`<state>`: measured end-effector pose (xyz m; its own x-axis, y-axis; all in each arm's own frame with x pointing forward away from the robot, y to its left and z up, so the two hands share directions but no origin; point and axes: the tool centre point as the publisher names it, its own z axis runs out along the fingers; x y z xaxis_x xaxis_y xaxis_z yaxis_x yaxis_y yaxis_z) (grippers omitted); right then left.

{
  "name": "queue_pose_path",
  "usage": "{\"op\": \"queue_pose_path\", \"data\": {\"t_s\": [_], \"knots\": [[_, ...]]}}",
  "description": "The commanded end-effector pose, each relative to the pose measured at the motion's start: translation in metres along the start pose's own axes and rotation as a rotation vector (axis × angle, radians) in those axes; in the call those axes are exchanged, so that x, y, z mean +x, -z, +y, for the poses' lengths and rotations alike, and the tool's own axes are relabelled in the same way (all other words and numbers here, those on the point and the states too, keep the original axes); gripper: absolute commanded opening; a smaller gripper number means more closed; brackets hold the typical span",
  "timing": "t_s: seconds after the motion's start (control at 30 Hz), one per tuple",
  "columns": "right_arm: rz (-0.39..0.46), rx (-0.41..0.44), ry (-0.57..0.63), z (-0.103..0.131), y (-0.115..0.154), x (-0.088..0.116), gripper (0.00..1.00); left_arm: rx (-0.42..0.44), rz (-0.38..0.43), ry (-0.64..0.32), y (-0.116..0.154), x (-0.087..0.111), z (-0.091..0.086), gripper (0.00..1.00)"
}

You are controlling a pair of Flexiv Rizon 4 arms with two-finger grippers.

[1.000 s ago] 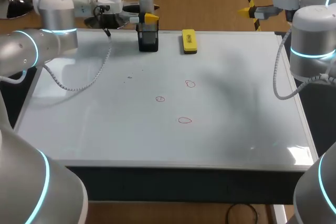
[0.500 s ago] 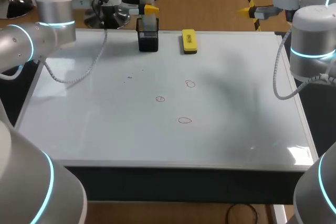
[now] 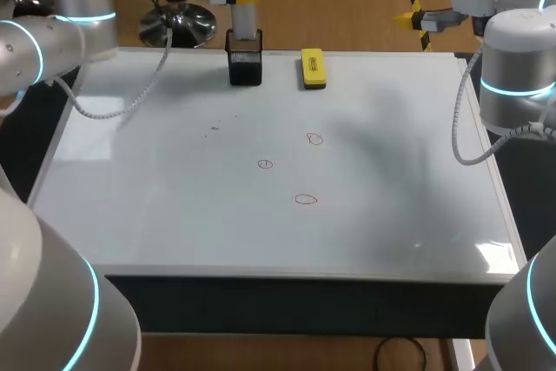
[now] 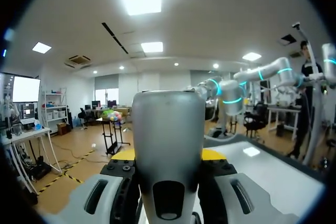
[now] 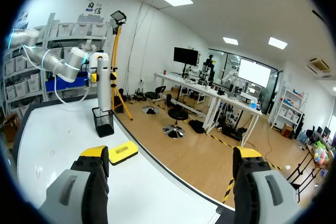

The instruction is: Pick up the inspection probe, press it on each red-marked spot on the whiteboard one by one, put down the probe, pick up the eraser, and wipe off all the red marks.

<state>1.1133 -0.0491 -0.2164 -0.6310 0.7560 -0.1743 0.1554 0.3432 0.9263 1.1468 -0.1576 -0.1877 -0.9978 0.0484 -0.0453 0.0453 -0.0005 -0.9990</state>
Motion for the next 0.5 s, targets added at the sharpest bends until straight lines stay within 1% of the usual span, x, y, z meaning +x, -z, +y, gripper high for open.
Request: {"op": "queue_pose_path", "data": {"t_s": [0.03,0.07,0.13,0.17,0.23,0.37,0.5], "knots": [[0.001,0.001,0.0,0.0,0.0,0.0,1.0,-0.046,-0.103,-0.008,0.004,0.012,-0.025,0.0],[0.001,0.001,0.0,0.0,0.0,0.0,1.0,-0.057,-0.115,0.0,0.004,0.012,-0.028,0.0],[0.001,0.001,0.0,0.0,0.0,0.0,1.0,-0.053,-0.12,-0.017,0.008,0.015,-0.036,0.0],[0.001,0.001,0.0,0.0,0.0,0.0,1.0,-0.06,-0.132,-0.005,0.01,0.015,-0.038,0.0],[0.001,0.001,0.0,0.0,0.0,0.0,1.0,-0.035,-0.146,-0.014,0.018,0.018,-0.043,0.0],[0.001,0.001,0.0,0.0,0.0,0.0,1.0,-0.053,-0.184,-0.013,0.037,0.024,-0.045,0.0],[0.001,0.001,0.0,0.0,0.0,0.0,1.0,-0.072,-0.228,0.0,0.057,0.034,-0.041,0.0]]}}
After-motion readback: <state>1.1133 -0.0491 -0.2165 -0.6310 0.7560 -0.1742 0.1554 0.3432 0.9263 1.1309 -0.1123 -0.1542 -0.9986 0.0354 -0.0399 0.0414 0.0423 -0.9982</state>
